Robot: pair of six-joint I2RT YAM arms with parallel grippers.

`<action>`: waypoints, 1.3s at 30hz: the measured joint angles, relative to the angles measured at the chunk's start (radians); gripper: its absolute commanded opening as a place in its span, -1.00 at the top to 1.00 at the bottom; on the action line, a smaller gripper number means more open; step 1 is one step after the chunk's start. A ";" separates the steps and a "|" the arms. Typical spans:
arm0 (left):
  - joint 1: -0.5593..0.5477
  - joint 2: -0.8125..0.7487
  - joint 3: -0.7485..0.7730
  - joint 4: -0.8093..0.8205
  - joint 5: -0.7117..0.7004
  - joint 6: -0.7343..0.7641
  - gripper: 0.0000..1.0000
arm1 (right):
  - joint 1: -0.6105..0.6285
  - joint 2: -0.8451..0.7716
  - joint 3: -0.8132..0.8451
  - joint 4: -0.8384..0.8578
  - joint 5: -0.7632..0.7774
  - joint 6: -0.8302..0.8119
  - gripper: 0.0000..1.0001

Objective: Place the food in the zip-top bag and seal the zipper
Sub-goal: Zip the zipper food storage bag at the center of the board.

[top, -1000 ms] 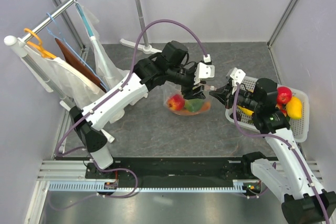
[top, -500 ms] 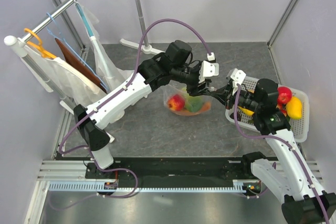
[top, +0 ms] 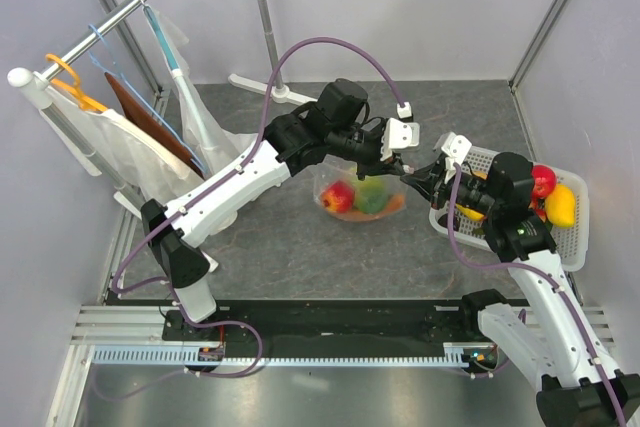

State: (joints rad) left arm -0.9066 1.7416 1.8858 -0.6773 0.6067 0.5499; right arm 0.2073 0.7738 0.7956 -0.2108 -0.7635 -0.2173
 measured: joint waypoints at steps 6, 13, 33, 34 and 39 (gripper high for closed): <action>0.002 -0.001 -0.015 0.008 -0.005 0.000 0.96 | 0.000 -0.001 0.000 -0.005 0.002 -0.006 1.00; 0.024 -0.003 -0.043 0.023 0.008 0.000 0.95 | 0.000 -0.006 0.000 -0.024 0.001 -0.020 1.00; 0.084 -0.040 -0.060 -0.071 0.037 0.017 0.96 | 0.009 -0.008 0.000 -0.016 0.000 -0.041 1.00; 0.091 -0.041 -0.060 -0.082 0.041 0.019 0.96 | 0.010 -0.008 0.000 -0.015 0.000 -0.041 1.00; 0.116 -0.046 -0.060 -0.114 0.058 0.019 0.96 | 0.010 -0.007 0.000 -0.015 -0.010 -0.041 1.00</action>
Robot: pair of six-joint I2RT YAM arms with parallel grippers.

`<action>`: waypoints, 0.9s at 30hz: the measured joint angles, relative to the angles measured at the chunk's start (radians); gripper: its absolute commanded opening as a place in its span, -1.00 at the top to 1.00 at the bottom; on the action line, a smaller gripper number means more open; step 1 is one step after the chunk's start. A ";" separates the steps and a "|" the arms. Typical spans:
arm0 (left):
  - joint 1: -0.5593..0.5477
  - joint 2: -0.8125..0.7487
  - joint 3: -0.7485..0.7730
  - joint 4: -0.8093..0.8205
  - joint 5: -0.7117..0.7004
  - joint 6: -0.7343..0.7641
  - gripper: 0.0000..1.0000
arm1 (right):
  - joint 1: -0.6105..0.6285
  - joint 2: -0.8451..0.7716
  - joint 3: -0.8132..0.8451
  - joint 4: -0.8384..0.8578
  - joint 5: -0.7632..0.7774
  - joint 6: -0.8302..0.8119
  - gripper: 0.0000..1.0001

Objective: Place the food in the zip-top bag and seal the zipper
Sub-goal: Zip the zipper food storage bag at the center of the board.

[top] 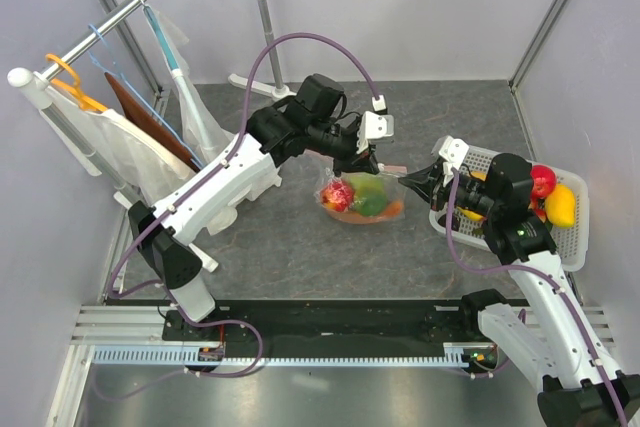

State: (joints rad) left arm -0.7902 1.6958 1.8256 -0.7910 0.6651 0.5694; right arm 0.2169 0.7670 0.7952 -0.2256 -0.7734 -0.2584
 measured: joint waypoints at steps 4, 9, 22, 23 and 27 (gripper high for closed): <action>0.007 0.000 0.000 -0.018 0.008 0.000 0.96 | 0.000 0.001 0.000 -0.003 -0.002 -0.006 0.51; 0.026 0.000 0.000 -0.049 -0.003 0.000 0.96 | -0.006 0.003 0.015 -0.031 -0.021 -0.032 -0.36; 0.032 0.019 0.070 -0.091 0.014 0.000 0.96 | -0.010 0.121 0.155 -0.100 -0.122 -0.117 -0.30; 0.031 0.021 0.070 -0.092 0.019 0.000 0.96 | -0.010 0.135 0.164 -0.101 -0.127 -0.119 -0.19; 0.022 0.031 0.070 -0.095 0.022 0.000 0.96 | -0.010 0.185 0.189 -0.108 -0.145 -0.126 0.99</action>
State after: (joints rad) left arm -0.7681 1.7271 1.8954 -0.8856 0.6868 0.5694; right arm 0.2073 0.9520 0.9840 -0.3336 -0.9188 -0.3843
